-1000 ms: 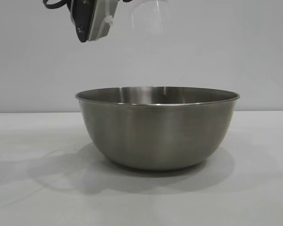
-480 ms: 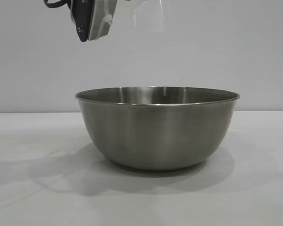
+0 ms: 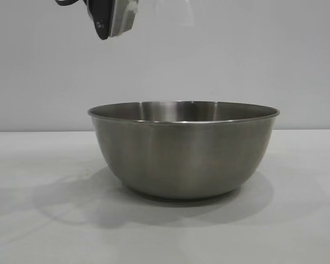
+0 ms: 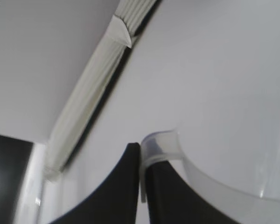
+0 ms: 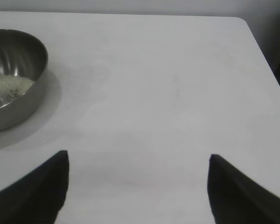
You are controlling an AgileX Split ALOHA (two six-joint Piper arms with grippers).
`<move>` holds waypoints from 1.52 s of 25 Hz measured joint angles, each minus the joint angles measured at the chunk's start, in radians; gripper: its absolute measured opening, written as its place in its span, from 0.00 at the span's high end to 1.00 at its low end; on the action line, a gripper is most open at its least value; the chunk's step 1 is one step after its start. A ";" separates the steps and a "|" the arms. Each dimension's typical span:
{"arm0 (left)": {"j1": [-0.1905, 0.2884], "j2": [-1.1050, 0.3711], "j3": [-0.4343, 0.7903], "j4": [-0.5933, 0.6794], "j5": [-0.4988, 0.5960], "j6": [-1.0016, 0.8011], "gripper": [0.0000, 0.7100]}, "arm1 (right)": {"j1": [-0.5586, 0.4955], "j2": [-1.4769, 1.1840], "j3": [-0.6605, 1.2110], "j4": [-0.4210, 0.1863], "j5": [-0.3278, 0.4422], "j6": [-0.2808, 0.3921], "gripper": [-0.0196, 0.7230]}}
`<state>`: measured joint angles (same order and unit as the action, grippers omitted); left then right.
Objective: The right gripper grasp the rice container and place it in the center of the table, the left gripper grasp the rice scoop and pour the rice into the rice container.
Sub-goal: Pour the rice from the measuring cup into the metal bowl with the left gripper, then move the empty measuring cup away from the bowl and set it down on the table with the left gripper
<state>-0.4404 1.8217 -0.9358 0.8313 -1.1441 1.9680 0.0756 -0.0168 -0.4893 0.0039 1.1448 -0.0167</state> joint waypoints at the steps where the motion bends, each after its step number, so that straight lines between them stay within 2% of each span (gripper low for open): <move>1: 0.000 0.000 0.000 -0.012 0.000 -0.062 1.00 | 0.000 0.000 0.000 0.000 0.000 0.000 0.25; 5: 0.000 0.000 0.000 -0.083 0.000 -0.356 1.00 | 0.000 0.000 0.000 0.000 0.000 0.000 0.25; 7: 0.000 0.000 0.000 -0.160 0.000 -0.519 1.00 | 0.000 0.000 0.000 0.000 0.000 0.000 0.25; 9: 0.000 0.000 0.000 -0.268 0.000 -0.687 1.00 | 0.000 0.000 0.000 0.000 0.000 0.000 0.25; 16: 0.000 0.000 0.000 -0.811 0.002 -1.131 1.00 | 0.000 0.000 0.000 0.000 0.000 0.000 0.25; 20: 0.000 0.000 0.000 -1.078 0.070 -1.261 1.00 | 0.000 0.000 0.000 0.000 0.000 0.000 0.25; 25: 0.000 0.000 0.000 -1.321 0.231 -1.285 1.00 | 0.000 0.000 0.000 0.000 -0.002 0.000 0.25; 29: 0.020 0.044 0.000 -1.394 0.308 -1.301 1.00 | 0.000 0.000 0.000 0.000 -0.002 0.000 0.25; 38: 0.097 0.157 0.000 -1.413 0.398 -1.418 1.00 | 0.000 0.000 0.000 0.000 -0.002 0.000 0.25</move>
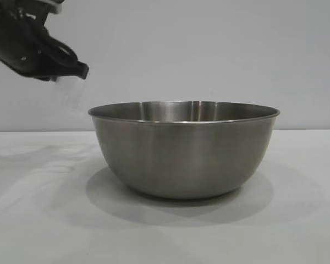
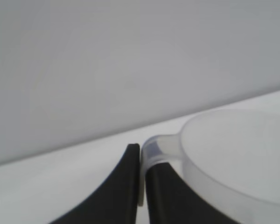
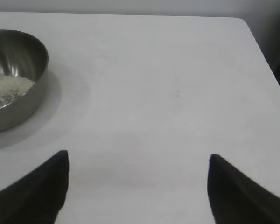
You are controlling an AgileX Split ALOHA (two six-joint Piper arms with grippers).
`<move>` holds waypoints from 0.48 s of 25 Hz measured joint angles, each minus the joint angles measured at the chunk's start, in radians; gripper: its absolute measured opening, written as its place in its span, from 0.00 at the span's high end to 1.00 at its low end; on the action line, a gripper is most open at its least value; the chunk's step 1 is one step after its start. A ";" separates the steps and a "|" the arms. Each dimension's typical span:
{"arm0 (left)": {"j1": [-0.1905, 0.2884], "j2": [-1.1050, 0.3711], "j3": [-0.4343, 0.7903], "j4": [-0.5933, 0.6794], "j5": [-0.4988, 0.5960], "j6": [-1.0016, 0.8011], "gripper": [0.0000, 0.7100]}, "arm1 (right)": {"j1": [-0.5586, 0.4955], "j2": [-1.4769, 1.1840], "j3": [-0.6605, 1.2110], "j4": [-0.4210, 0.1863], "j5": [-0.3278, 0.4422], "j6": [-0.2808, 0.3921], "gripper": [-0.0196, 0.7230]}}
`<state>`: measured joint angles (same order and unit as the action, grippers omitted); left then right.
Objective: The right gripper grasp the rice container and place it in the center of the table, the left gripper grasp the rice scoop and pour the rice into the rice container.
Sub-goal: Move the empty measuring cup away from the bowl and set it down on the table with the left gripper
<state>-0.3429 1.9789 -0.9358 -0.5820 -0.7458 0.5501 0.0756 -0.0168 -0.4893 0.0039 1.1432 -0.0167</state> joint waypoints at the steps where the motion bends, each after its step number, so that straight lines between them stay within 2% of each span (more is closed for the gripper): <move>1: 0.008 0.003 0.000 0.004 0.010 -0.010 1.00 | 0.000 0.000 0.000 0.000 0.000 0.000 0.25; 12: 0.019 0.024 0.012 0.030 0.116 -0.060 1.00 | 0.000 0.000 0.000 0.000 0.000 0.000 0.25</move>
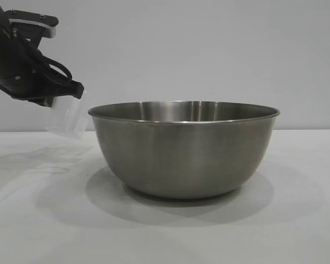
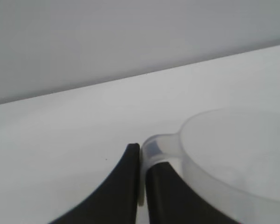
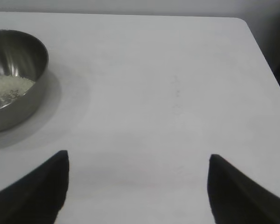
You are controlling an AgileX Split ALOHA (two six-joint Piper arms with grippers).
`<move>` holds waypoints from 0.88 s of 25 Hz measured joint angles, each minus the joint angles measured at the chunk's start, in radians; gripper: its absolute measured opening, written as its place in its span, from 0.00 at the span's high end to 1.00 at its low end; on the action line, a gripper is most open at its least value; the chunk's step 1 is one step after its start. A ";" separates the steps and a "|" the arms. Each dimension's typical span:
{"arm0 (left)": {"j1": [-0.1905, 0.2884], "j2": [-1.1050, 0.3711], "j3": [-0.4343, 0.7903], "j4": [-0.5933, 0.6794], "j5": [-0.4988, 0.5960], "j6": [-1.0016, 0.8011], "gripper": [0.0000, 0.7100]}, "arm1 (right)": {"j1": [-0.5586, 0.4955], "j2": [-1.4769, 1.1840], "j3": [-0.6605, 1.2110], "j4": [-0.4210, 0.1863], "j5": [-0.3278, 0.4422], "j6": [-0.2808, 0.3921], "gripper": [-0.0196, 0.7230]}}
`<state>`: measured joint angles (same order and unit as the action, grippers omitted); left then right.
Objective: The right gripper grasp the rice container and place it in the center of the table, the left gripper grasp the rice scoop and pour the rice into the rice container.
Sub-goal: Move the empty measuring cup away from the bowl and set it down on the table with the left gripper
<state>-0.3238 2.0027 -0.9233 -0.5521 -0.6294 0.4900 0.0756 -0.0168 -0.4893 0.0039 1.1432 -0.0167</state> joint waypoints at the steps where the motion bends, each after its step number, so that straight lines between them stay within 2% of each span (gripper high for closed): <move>1: 0.000 0.000 0.012 0.018 -0.006 -0.019 1.00 | 0.000 0.000 0.000 0.000 0.000 0.000 0.25; 5: 0.000 0.000 0.137 0.155 -0.088 -0.170 1.00 | 0.000 0.000 0.000 0.000 0.000 0.000 0.25; 10: 0.000 0.000 0.306 0.232 -0.413 -0.315 1.00 | 0.000 0.000 0.000 0.000 0.000 0.000 0.25; 12: 0.000 0.000 0.352 0.245 -0.478 -0.360 1.00 | 0.000 0.000 0.000 0.000 0.000 0.000 0.25; 18: 0.000 0.000 0.415 0.329 -0.502 -0.403 1.00 | 0.000 0.000 0.000 0.000 0.000 0.000 0.25; 22: 0.000 0.018 0.417 0.334 -0.507 -0.406 1.00 | 0.000 0.000 0.000 0.000 0.000 0.000 0.25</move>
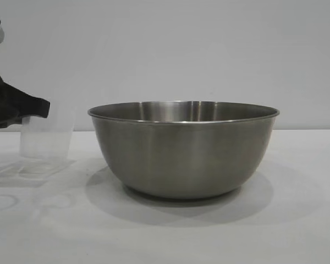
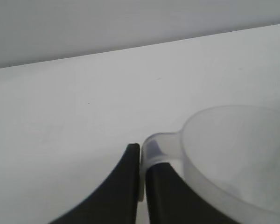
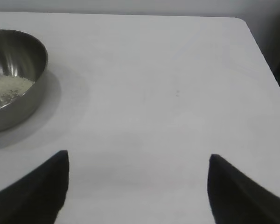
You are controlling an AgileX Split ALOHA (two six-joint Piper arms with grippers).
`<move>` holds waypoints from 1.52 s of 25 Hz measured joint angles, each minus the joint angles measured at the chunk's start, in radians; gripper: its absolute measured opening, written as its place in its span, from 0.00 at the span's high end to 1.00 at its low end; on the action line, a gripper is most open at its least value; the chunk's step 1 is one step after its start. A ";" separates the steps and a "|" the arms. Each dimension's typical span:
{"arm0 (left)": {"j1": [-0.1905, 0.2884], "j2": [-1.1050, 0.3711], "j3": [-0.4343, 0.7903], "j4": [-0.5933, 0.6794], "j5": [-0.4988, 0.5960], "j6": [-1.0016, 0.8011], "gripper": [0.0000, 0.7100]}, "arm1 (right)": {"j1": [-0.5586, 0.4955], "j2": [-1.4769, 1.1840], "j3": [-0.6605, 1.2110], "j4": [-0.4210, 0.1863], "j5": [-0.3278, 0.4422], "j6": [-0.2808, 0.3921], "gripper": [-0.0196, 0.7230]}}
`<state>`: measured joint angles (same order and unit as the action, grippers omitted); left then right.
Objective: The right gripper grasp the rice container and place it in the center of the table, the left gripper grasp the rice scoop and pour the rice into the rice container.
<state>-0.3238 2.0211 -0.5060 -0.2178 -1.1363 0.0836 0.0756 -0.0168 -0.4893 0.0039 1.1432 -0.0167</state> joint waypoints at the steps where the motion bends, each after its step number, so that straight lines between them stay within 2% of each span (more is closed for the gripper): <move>1: 0.000 0.012 0.000 0.000 0.000 -0.001 1.00 | 0.000 0.000 0.000 0.000 0.000 0.000 0.25; 9: 0.000 0.041 0.002 0.001 0.000 -0.002 1.00 | 0.000 0.000 0.000 0.000 0.000 0.000 0.25; 10: 0.000 0.041 0.004 0.001 0.000 -0.002 0.93 | 0.000 0.000 0.000 0.000 0.000 0.000 0.25; 11: 0.000 0.041 0.010 0.001 0.000 -0.002 0.93 | 0.000 0.000 0.000 0.000 0.000 0.000 0.25; 15: 0.000 0.041 0.051 0.001 0.000 -0.002 0.63 | 0.000 0.000 0.000 0.000 0.000 0.000 0.25; 18: 0.000 0.032 0.095 0.007 0.000 -0.005 0.48 | 0.000 0.000 0.000 -0.002 0.000 0.000 0.25; 21: 0.000 0.009 0.145 0.067 0.000 -0.020 0.50 | 0.000 0.000 0.000 -0.002 0.000 0.000 0.25; 22: 0.000 -0.001 0.163 0.091 -0.002 -0.025 0.44 | 0.000 0.000 0.000 -0.002 0.000 0.000 0.25; 24: 0.000 -0.022 0.199 0.122 -0.002 -0.029 0.47 | 0.000 0.000 0.000 -0.002 0.000 0.000 0.25; 31: 0.000 -0.153 0.289 0.131 0.005 -0.033 0.47 | 0.000 0.000 0.000 -0.002 0.000 0.000 0.25; 36: 0.000 -0.258 0.293 0.131 0.102 -0.033 0.47 | 0.000 0.000 0.000 -0.002 0.000 0.000 0.25; 38: 0.000 -0.300 0.280 0.131 0.187 -0.033 0.47 | 0.000 0.000 0.000 -0.002 0.000 0.000 0.25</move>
<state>-0.3238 1.7209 -0.2256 -0.0867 -0.9496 0.0507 0.0756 -0.0168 -0.4893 0.0020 1.1432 -0.0167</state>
